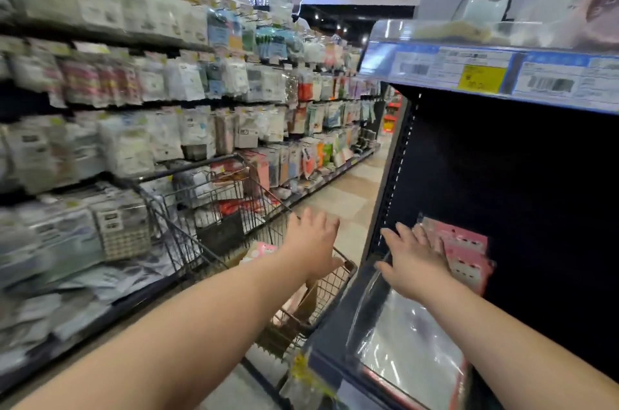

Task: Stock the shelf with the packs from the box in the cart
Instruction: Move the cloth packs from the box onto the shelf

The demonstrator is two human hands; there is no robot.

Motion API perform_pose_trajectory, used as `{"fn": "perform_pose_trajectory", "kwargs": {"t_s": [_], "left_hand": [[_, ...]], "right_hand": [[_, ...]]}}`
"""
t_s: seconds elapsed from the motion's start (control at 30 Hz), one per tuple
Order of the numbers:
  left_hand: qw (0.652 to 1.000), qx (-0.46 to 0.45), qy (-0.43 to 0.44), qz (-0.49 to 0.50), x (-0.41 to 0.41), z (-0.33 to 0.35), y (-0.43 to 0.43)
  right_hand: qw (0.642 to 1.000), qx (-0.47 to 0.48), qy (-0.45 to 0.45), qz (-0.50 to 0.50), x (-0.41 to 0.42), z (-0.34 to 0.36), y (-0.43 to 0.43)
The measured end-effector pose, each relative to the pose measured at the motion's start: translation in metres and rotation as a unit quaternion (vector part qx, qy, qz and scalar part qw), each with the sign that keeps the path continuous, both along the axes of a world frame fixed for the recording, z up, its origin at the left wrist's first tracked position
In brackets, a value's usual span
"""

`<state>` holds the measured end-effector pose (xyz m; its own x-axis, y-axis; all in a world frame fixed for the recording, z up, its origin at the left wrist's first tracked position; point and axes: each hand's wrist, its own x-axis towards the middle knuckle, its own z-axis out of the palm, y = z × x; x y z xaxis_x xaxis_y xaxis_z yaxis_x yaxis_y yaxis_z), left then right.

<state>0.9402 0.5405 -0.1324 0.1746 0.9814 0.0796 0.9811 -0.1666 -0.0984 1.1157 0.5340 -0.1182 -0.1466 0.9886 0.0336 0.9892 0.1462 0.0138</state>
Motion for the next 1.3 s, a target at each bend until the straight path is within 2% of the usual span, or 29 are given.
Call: {"fn": "perform_pose_trajectory", "kwargs": {"t_s": [0.23, 0.4, 0.67, 1.0, 1.3], "left_hand": [[0.998, -0.017, -0.019, 0.051, -0.101, -0.02, 0.011], [0.998, -0.034, -0.017, 0.049, -0.193, -0.035, 0.033], [0.997, -0.044, 0.017, 0.068, -0.332, -0.051, 0.063], [0.995, -0.097, 0.004, 0.034, -0.371, -0.097, 0.12], [0.992, -0.117, 0.02, 0.05, -0.394, -0.126, 0.226]], "right_hand": [[0.999, -0.016, -0.017, 0.03, -0.086, -0.013, 0.021], [0.998, -0.014, -0.048, 0.04, -0.171, -0.029, 0.043], [0.997, -0.041, -0.041, 0.046, -0.3, -0.068, 0.088], [0.995, -0.079, -0.055, 0.013, -0.33, -0.101, 0.14], [0.989, -0.137, -0.055, -0.015, -0.334, -0.151, 0.245]]}}
